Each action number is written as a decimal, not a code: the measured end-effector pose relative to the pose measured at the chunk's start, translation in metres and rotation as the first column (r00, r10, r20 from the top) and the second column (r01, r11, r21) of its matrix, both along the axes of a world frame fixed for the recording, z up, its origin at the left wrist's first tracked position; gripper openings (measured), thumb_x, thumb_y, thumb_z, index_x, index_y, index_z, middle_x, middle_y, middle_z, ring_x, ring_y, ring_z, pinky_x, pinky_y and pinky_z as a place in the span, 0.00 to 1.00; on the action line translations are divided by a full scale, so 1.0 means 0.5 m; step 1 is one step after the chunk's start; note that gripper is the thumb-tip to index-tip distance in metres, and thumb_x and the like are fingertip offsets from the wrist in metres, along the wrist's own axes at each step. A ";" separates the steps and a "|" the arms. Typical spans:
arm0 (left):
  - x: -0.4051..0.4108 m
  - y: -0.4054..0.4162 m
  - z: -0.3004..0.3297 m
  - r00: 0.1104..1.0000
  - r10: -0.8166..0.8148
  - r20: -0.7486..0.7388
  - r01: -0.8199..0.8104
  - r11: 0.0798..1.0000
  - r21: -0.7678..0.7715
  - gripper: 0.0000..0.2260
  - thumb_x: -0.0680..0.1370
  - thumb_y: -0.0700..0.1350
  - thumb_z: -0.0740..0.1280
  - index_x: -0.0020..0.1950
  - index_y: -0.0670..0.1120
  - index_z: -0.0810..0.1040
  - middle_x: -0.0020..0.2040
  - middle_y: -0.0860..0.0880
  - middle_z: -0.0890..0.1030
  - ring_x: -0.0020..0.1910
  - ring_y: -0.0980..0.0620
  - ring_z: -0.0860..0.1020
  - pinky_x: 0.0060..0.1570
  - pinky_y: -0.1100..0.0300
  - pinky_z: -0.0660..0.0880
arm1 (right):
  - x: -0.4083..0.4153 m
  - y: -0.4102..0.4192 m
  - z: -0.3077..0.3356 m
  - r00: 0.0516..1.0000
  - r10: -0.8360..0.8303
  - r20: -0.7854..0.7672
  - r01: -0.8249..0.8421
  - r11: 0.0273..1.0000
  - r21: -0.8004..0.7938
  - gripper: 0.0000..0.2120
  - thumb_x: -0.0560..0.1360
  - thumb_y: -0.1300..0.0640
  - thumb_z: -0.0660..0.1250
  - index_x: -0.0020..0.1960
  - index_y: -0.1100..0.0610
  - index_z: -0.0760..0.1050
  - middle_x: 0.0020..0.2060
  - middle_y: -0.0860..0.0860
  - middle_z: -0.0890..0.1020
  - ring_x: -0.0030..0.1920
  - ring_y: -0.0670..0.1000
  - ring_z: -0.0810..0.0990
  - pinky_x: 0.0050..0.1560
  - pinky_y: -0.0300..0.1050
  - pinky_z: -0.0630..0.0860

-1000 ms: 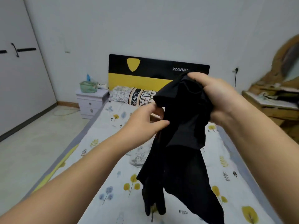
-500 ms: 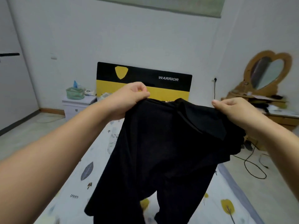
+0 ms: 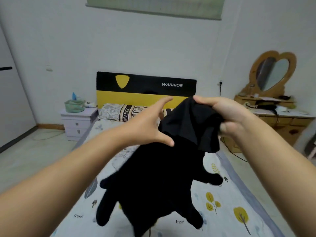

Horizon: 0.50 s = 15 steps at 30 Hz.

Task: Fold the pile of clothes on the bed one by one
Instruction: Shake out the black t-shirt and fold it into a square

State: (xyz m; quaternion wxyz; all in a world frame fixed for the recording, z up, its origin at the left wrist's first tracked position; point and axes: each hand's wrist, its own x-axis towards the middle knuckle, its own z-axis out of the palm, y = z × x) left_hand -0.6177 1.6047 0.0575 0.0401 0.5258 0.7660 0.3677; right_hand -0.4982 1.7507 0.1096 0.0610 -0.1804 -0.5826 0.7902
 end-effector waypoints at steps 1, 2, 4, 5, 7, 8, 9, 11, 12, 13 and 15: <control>0.007 0.014 -0.008 0.999 -0.032 0.000 0.032 0.994 0.102 0.38 0.66 0.43 0.77 0.70 0.58 0.61 0.51 0.52 0.71 0.45 0.62 0.72 0.47 0.66 0.71 | -0.011 -0.008 -0.002 0.999 0.040 0.002 -0.040 0.999 -0.006 0.10 0.75 0.58 0.62 0.43 0.64 0.77 0.35 0.59 0.83 0.33 0.54 0.84 0.33 0.49 0.80; 0.008 0.025 -0.010 0.999 -0.028 -0.022 0.032 0.979 0.199 0.29 0.70 0.40 0.73 0.65 0.58 0.66 0.52 0.52 0.72 0.46 0.61 0.72 0.45 0.63 0.72 | -0.023 -0.015 -0.005 0.997 0.070 0.018 -0.071 0.997 0.027 0.10 0.75 0.59 0.62 0.43 0.65 0.78 0.36 0.59 0.83 0.33 0.54 0.83 0.34 0.48 0.81; 0.000 0.039 -0.005 0.999 0.053 -0.001 -0.050 0.942 0.331 0.16 0.73 0.31 0.64 0.47 0.54 0.71 0.44 0.51 0.74 0.42 0.52 0.73 0.38 0.55 0.70 | -0.038 -0.024 -0.015 0.995 0.082 0.056 -0.088 0.990 0.111 0.07 0.76 0.60 0.62 0.45 0.63 0.77 0.37 0.57 0.82 0.34 0.53 0.82 0.36 0.44 0.81; -0.008 0.043 -0.004 0.995 0.072 0.074 -0.094 0.930 0.357 0.17 0.73 0.28 0.60 0.41 0.51 0.69 0.39 0.50 0.73 0.38 0.50 0.70 0.34 0.56 0.67 | -0.044 -0.020 -0.023 0.997 0.051 0.050 -0.057 0.989 0.139 0.06 0.76 0.61 0.63 0.44 0.62 0.77 0.36 0.56 0.81 0.33 0.52 0.81 0.36 0.42 0.80; -0.016 0.043 0.002 0.952 0.057 0.300 -0.173 0.910 0.377 0.17 0.72 0.24 0.54 0.39 0.47 0.67 0.35 0.48 0.71 0.35 0.51 0.67 0.31 0.59 0.62 | -0.044 -0.005 -0.043 0.999 -0.010 -0.043 0.016 0.987 0.163 0.05 0.75 0.61 0.64 0.41 0.59 0.75 0.32 0.52 0.78 0.31 0.49 0.77 0.33 0.39 0.76; -0.020 0.042 0.005 0.918 0.051 0.393 -0.216 0.896 0.388 0.16 0.73 0.25 0.53 0.42 0.45 0.69 0.37 0.45 0.72 0.36 0.50 0.69 0.33 0.58 0.65 | -0.035 0.004 -0.057 0.996 -0.030 -0.088 0.048 0.978 0.205 0.05 0.75 0.60 0.64 0.40 0.57 0.75 0.31 0.51 0.78 0.31 0.47 0.76 0.33 0.39 0.74; -0.025 0.044 0.006 0.883 0.057 0.466 -0.265 0.881 0.393 0.14 0.74 0.26 0.53 0.46 0.43 0.71 0.41 0.42 0.74 0.39 0.48 0.71 0.37 0.55 0.68 | -0.023 0.008 -0.079 0.992 -0.047 -0.119 0.077 0.964 0.256 0.04 0.75 0.56 0.66 0.43 0.56 0.75 0.34 0.50 0.79 0.34 0.47 0.76 0.35 0.39 0.73; -0.026 0.055 0.012 0.820 0.069 0.568 -0.340 0.857 0.387 0.13 0.77 0.31 0.53 0.52 0.42 0.73 0.46 0.39 0.77 0.44 0.45 0.74 0.43 0.51 0.70 | 0.004 -0.004 -0.136 0.995 -0.066 -0.072 0.088 0.922 0.378 0.15 0.69 0.46 0.70 0.51 0.52 0.73 0.43 0.49 0.79 0.41 0.48 0.76 0.41 0.40 0.73; -0.025 0.061 0.014 0.798 0.069 0.599 -0.359 0.852 0.380 0.12 0.78 0.32 0.54 0.53 0.41 0.74 0.47 0.39 0.77 0.45 0.45 0.74 0.43 0.51 0.69 | 0.014 -0.023 -0.167 0.996 -0.088 -0.024 0.089 0.896 0.436 0.21 0.66 0.44 0.72 0.54 0.50 0.71 0.46 0.49 0.79 0.43 0.48 0.77 0.42 0.40 0.73; -0.025 0.070 0.016 0.781 0.066 0.620 -0.366 0.854 0.370 0.11 0.78 0.33 0.54 0.54 0.40 0.73 0.46 0.39 0.76 0.44 0.45 0.73 0.42 0.52 0.68 | 0.016 -0.042 -0.203 0.994 -0.113 -0.007 0.102 0.863 0.494 0.22 0.65 0.45 0.75 0.54 0.48 0.70 0.47 0.48 0.79 0.45 0.46 0.78 0.44 0.41 0.74; -0.021 0.085 0.021 0.762 0.058 0.645 -0.356 0.869 0.343 0.10 0.78 0.35 0.55 0.57 0.36 0.72 0.45 0.41 0.75 0.44 0.46 0.72 0.42 0.52 0.66 | 0.008 -0.073 -0.262 0.980 -0.190 -0.062 0.189 0.776 0.601 0.15 0.69 0.52 0.74 0.50 0.46 0.71 0.46 0.45 0.80 0.47 0.46 0.80 0.47 0.41 0.76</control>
